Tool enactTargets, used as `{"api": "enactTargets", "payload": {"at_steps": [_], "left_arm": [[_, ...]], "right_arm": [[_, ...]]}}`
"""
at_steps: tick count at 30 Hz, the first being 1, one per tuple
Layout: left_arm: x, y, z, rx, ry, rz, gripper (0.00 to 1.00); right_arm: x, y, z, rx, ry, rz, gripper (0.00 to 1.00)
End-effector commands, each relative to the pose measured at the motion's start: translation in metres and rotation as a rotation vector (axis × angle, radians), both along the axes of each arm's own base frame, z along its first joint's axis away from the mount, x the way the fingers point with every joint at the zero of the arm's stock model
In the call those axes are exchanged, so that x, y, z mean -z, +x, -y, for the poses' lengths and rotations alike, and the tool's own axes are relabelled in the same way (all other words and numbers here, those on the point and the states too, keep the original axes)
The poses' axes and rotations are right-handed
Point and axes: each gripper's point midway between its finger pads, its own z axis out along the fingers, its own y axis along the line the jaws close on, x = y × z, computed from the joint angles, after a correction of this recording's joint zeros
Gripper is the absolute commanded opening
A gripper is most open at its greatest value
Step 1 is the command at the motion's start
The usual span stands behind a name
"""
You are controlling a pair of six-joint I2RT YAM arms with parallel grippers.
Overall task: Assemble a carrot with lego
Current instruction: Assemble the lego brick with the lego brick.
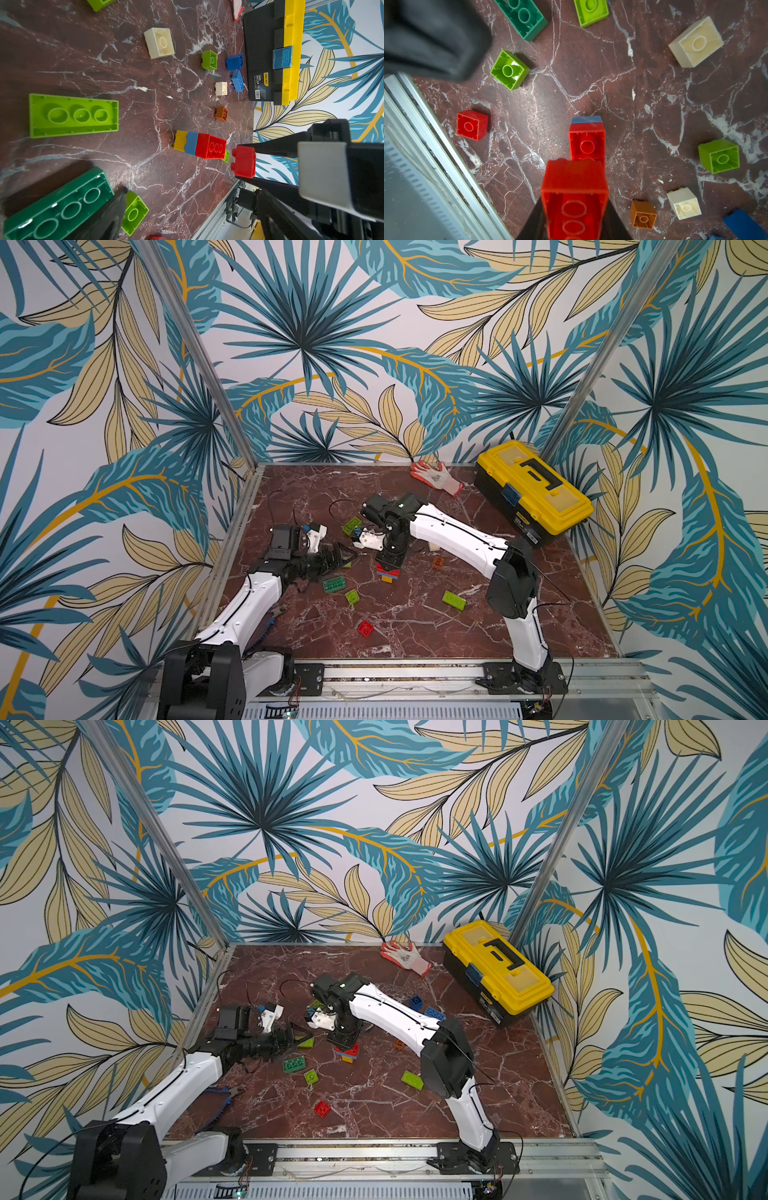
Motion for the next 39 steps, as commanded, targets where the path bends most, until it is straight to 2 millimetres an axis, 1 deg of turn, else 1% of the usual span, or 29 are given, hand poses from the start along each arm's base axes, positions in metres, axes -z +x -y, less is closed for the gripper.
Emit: {"api": "enactTargets", "payload": {"at_steps": [1,8,20,27,39], "left_arm": [[-0.008,0.007,-0.002,-0.001,0.007,0.032,0.99],[-0.007,0.007,-0.002,0.000,0.007,0.030,0.99],[-0.007,0.007,-0.002,0.001,0.005,0.031,0.99],[-0.006,0.006,-0.002,0.002,0.003,0.026,0.99],[-0.007,0.006,-0.002,0.002,0.002,0.027,0.99]], "right_arm": [[0.012,-0.005,0.011,-0.024,-0.079,-0.036,0.30],[0.015,0.000,0.014,-0.045,-0.123,-0.026,0.30],[0.022,0.009,0.008,-0.055,-0.131,-0.014,0.30],[0.026,0.007,0.004,-0.062,-0.128,-0.029,0.30],[0.034,0.008,0.002,-0.067,-0.134,-0.042,0.30]]}}
